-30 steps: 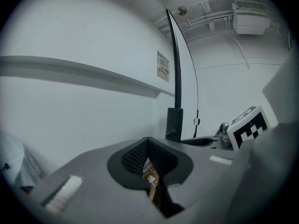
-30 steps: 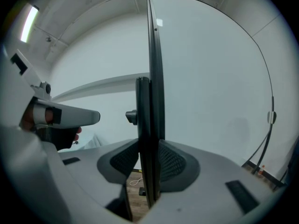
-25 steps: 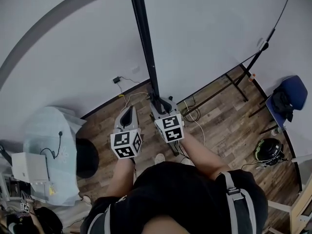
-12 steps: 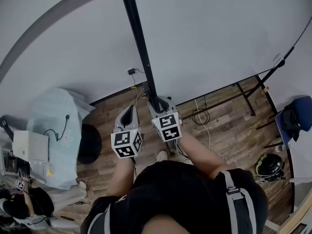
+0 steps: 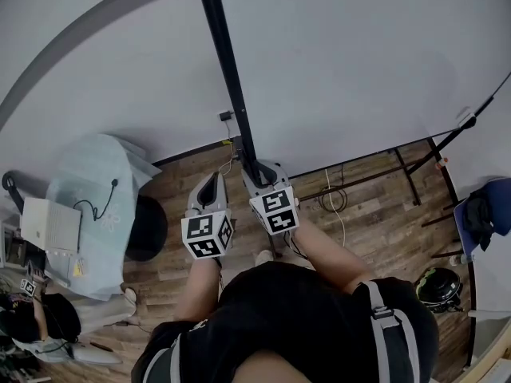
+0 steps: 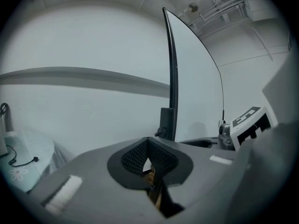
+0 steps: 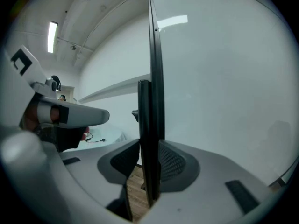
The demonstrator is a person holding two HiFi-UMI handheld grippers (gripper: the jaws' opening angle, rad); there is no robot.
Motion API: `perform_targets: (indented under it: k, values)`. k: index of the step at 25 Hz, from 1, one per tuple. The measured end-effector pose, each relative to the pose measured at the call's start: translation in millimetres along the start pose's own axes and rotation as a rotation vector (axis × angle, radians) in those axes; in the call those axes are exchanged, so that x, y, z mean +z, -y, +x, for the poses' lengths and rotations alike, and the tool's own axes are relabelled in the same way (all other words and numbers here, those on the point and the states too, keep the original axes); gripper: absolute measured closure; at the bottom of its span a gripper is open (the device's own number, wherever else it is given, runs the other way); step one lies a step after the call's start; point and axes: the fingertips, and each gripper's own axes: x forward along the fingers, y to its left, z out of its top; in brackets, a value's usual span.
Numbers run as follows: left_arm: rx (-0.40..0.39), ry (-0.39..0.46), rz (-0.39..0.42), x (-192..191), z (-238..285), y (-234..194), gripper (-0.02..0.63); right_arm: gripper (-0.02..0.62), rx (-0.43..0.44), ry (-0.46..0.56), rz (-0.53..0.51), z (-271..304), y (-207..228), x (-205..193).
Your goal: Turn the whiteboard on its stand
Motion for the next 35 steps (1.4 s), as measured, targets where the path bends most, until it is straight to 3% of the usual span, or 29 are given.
perform_targets:
  k: [4, 8, 12, 16, 20, 24, 35]
  values:
    - [-0.041, 0.01, 0.004, 3.8, 6.8, 16.1, 0.597, 0.462, 0.054, 0.01, 0.006, -13.2, 3.7, 4.8]
    - [-0.125, 0.015, 0.009, 3.9, 18.8, 42.2, 0.598, 0.466, 0.015, 0.162, 0.051, -53.2, 30.5, 31.7]
    - [-0.216, 0.02, 0.026, 6.4, 29.0, 75.7, 0.598, 0.567, -0.195, 0.312, 0.046, -111.4, 80.8, 59.0]
    - [-0.304, 0.021, 0.036, 6.6, 37.6, 103.5, 0.598, 0.589, -0.41, 0.373, 0.016, -163.1, 121.0, 71.5]
    - [-0.376, 0.016, 0.045, 5.7, 46.0, 129.9, 0.598, 0.591, -0.556, 0.345, 0.033, -196.3, 146.8, 51.2]
    - [-0.442, 0.01, 0.06, 3.3, 48.1, 156.2, 0.597, 0.591, -0.637, 0.255, 0.112, -213.2, 160.5, 9.7]
    - [-0.493, 0.001, 0.074, 2.1, 51.8, 182.0, 0.598, 0.591, -0.669, 0.249, 0.14, -234.4, 168.7, 0.9]
